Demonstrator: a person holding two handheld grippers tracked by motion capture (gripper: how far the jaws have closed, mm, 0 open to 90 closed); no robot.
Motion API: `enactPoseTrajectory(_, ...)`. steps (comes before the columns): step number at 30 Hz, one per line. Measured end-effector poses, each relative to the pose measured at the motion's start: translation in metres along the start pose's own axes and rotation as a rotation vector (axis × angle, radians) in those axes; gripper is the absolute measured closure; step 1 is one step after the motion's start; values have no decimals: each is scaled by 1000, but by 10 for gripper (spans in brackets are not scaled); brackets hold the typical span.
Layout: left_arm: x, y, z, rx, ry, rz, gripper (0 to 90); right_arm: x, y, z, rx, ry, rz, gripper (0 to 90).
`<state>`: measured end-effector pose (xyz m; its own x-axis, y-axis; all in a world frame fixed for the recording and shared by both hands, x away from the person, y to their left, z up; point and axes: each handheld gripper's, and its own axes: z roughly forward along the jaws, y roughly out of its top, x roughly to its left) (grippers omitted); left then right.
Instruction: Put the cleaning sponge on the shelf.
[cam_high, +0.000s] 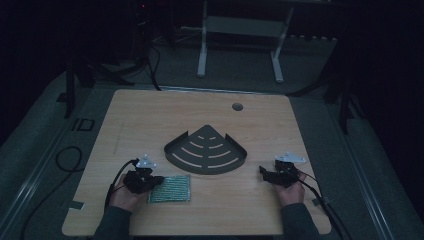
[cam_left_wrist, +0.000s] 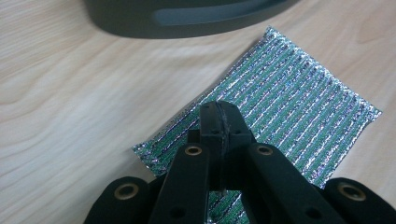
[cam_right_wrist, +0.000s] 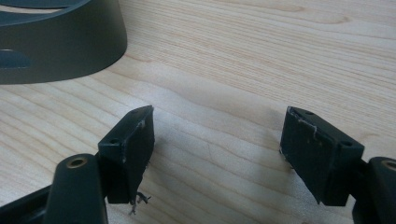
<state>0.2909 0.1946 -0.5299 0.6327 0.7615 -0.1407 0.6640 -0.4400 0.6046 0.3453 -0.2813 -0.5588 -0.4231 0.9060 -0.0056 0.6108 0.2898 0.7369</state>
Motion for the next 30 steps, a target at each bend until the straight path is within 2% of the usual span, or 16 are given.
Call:
enactPoseTrajectory(7,19,-8,-11,9,45,-37,900,0,0,0,0,0,0,256)
enactPoseTrajectory(12,27,-20,-22,9,83,-85,899,0,0,0,1,0,0,256)
enactPoseTrajectory(18,26,-32,-31,8,103,-115,895,0,0,0,1,0,0,255)
enactPoseTrajectory(26,23,-34,-34,15,95,-111,878,0,0,0,2,0,-1,252)
enactPoseTrajectory(30,22,-33,-34,11,87,-109,830,0,0,0,2,1,0,252)
